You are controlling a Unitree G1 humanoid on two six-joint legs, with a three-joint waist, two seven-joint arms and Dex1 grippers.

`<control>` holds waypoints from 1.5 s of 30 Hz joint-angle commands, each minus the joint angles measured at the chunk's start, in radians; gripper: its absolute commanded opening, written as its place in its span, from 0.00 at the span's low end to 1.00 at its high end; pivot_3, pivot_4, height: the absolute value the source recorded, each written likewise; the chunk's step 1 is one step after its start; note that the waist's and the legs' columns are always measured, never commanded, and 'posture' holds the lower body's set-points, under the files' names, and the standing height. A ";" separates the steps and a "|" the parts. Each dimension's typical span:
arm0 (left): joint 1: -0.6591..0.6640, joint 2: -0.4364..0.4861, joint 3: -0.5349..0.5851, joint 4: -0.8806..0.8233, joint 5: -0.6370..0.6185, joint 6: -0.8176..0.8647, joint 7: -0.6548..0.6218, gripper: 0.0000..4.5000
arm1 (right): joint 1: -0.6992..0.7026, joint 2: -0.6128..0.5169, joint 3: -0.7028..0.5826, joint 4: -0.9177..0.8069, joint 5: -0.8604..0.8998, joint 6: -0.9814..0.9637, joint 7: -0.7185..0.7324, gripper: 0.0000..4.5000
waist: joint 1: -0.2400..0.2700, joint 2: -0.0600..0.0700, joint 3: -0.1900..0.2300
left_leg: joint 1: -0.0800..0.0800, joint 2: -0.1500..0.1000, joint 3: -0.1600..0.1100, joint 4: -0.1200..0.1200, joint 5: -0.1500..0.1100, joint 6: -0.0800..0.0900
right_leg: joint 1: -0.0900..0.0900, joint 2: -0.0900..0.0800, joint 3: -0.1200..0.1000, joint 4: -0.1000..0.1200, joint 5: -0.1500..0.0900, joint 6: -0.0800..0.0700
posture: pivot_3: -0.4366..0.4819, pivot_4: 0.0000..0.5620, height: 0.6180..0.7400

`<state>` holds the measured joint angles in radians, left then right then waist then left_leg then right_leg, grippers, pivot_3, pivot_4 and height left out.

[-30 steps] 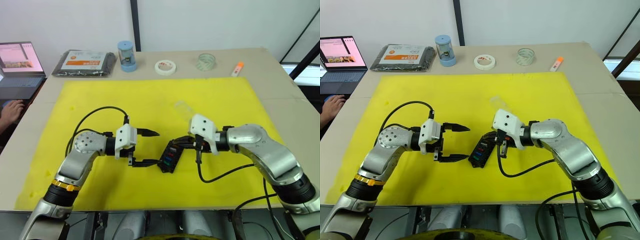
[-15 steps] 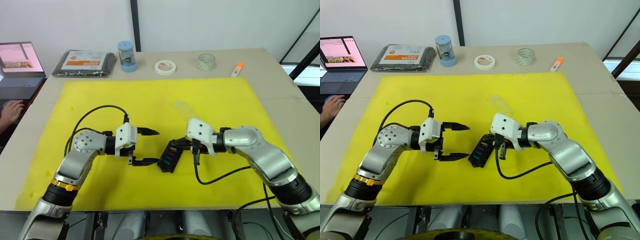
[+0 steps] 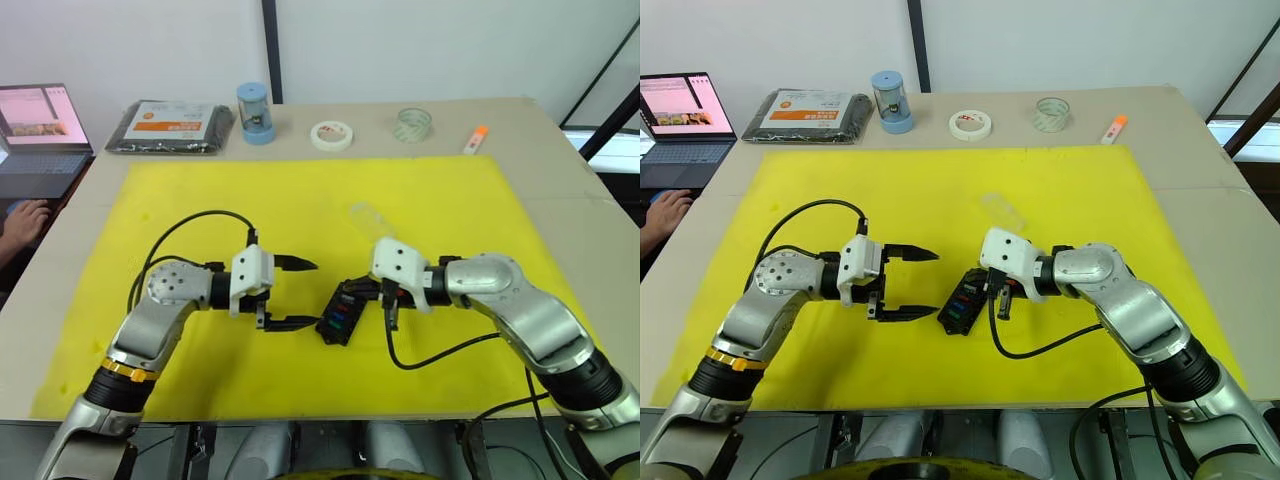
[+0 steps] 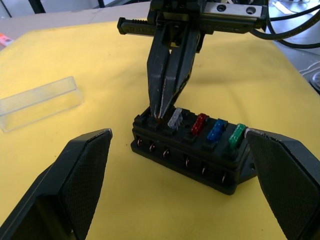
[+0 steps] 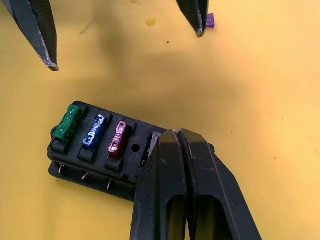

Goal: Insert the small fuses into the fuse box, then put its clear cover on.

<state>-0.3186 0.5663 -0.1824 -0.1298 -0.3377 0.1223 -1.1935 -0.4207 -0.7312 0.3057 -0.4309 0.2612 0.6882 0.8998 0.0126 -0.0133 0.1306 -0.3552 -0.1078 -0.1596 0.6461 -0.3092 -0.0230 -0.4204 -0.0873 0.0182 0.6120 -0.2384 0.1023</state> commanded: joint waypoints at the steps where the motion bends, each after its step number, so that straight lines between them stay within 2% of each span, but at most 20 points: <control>1: -0.005 0.018 0.041 -0.042 -0.032 -0.008 -0.003 1.00 | -0.008 0.062 -0.103 0.000 0.091 0.025 -0.021 0.01 | 0.000 0.000 0.000 | 0.000 0.000 0.000 0.000 0.000 0.000 | 0.000 0.000 0.000 0.000 0.000 0.000 | 0.48 0.27 1.00; 5: -0.023 0.060 0.093 -0.045 -0.085 0.021 -0.030 1.00 | -0.025 0.071 -0.170 -0.017 0.130 -0.045 0.008 0.01 | -0.001 0.001 0.001 | -0.001 0.000 0.000 0.000 0.000 0.000 | -0.002 0.000 0.000 0.001 0.000 0.000 | 0.48 0.27 1.00; 11: -0.057 0.156 0.189 -0.022 -0.129 0.071 -0.039 1.00 | -0.020 0.001 -0.264 -0.028 0.147 -0.107 0.047 0.01 | 0.000 0.001 0.001 | -0.001 0.000 0.000 0.000 0.000 0.000 | -0.002 0.000 0.000 0.000 0.000 0.000 | 0.48 0.27 1.00; 14: -0.086 0.223 0.248 0.023 -0.143 0.126 -0.040 1.00 | 0.004 -0.072 -0.320 -0.002 0.134 -0.196 0.109 0.12 | 0.000 0.001 0.001 | -0.002 0.000 0.000 0.000 0.000 0.000 | -0.002 0.000 0.000 0.000 0.000 0.000 | 0.48 0.27 1.00; 19: -0.060 0.328 0.335 0.109 -0.136 0.150 -0.052 1.00 | 0.088 -0.165 -0.402 0.031 0.132 -0.305 0.180 0.47 | -0.005 0.001 0.001 | -0.001 0.000 0.001 -0.001 0.000 0.001 | -0.002 0.001 0.000 0.000 0.000 0.000 | 0.48 0.27 1.00; 23: -0.003 0.384 0.409 0.186 -0.116 0.130 -0.039 1.00 | 0.160 -0.191 -0.472 0.053 0.131 -0.343 0.179 0.81 | -0.006 0.002 0.002 | -0.001 0.001 0.001 -0.001 0.000 0.001 | -0.002 0.001 0.000 0.000 0.000 0.000 | 0.48 0.27 1.00; 25: 0.017 0.391 0.427 0.214 -0.104 0.100 -0.035 1.00 | 0.175 -0.189 -0.483 0.060 0.127 -0.354 0.168 0.95 | -0.005 0.002 0.002 | -0.001 0.001 0.001 -0.001 0.000 0.001 | -0.002 0.001 0.000 0.000 0.000 0.000 | 0.48 0.27 1.00; 26: 0.028 0.391 0.435 0.220 -0.103 0.091 -0.036 1.00 | 0.178 -0.185 -0.484 0.062 0.130 -0.356 0.163 0.99 | -0.004 0.002 0.002 | -0.001 0.001 0.001 -0.001 0.000 0.000 | -0.002 0.001 0.000 0.000 0.000 0.000 | 0.48 0.27 1.00; 33: 0.071 0.384 0.449 0.201 -0.097 0.068 -0.015 1.00 | 0.164 -0.166 -0.463 0.072 0.129 -0.373 0.143 0.99 | 0.000 0.002 0.002 | -0.001 0.000 0.001 -0.001 0.000 0.001 | -0.002 0.000 0.000 0.000 0.000 0.000 | 0.48 0.27 1.00; 37: 0.069 0.386 0.447 0.176 -0.120 0.152 0.019 1.00 | 0.131 -0.153 -0.443 0.083 0.120 -0.378 0.126 0.99 | -0.001 0.002 0.002 | -0.001 0.000 0.001 -0.001 0.000 0.001 | -0.002 0.000 0.000 0.000 0.000 0.000 | 0.48 0.27 1.00; 39: 0.060 0.389 0.448 0.142 -0.169 0.303 0.067 1.00 | 0.101 -0.136 -0.418 0.067 0.136 -0.358 0.123 0.99 | -0.002 0.003 0.002 | -0.001 0.000 0.001 -0.001 0.000 0.001 | -0.002 0.000 0.000 0.000 0.000 0.000 | 0.48 0.27 1.00; 40: 0.048 0.393 0.451 0.123 -0.219 0.439 0.103 1.00 | 0.083 -0.121 -0.401 0.053 0.149 -0.342 0.119 0.99 | -0.004 0.002 0.002 | -0.001 0.001 0.001 -0.001 0.000 0.001 | -0.002 0.000 0.000 0.000 0.000 0.000 | 0.48 0.27 1.00; 41: 0.024 0.395 0.465 0.115 -0.302 0.582 0.119 1.00 | 0.061 -0.100 -0.372 0.033 0.158 -0.325 0.114 0.99 | -0.005 0.002 0.002 | -0.001 0.001 0.001 -0.001 -0.001 0.001 | -0.002 0.000 0.000 0.001 0.000 0.000 | 0.48 0.27 1.00; 43: -0.024 0.394 0.490 0.117 -0.410 0.761 0.143 1.00 | 0.026 -0.068 -0.329 0.010 0.161 -0.303 0.106 0.99 | -0.008 0.002 0.002 | -0.001 0.001 0.000 -0.001 -0.002 0.004 | -0.002 0.001 0.000 0.001 0.000 0.000 | 0.48 0.27 1.00; 45: -0.122 0.387 0.530 0.186 -0.562 1.007 0.160 1.00 | -0.018 0.003 -0.256 -0.035 0.165 -0.262 0.068 0.99 | -0.010 0.001 0.002 | -0.001 0.001 0.000 0.000 -0.003 0.005 | -0.003 0.002 0.000 0.002 0.000 0.000 | 0.48 0.27 1.00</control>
<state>-0.3762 0.9394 0.2748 0.0380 -0.7711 0.9505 -1.0535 -0.4015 -0.7584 0.0130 -0.4000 0.4052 0.4065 0.9968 0.0030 -0.0123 0.1331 -0.3561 -0.1067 -0.1599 0.6460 -0.3113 -0.0193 -0.4231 -0.0854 0.0181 0.6142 -0.2386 0.1026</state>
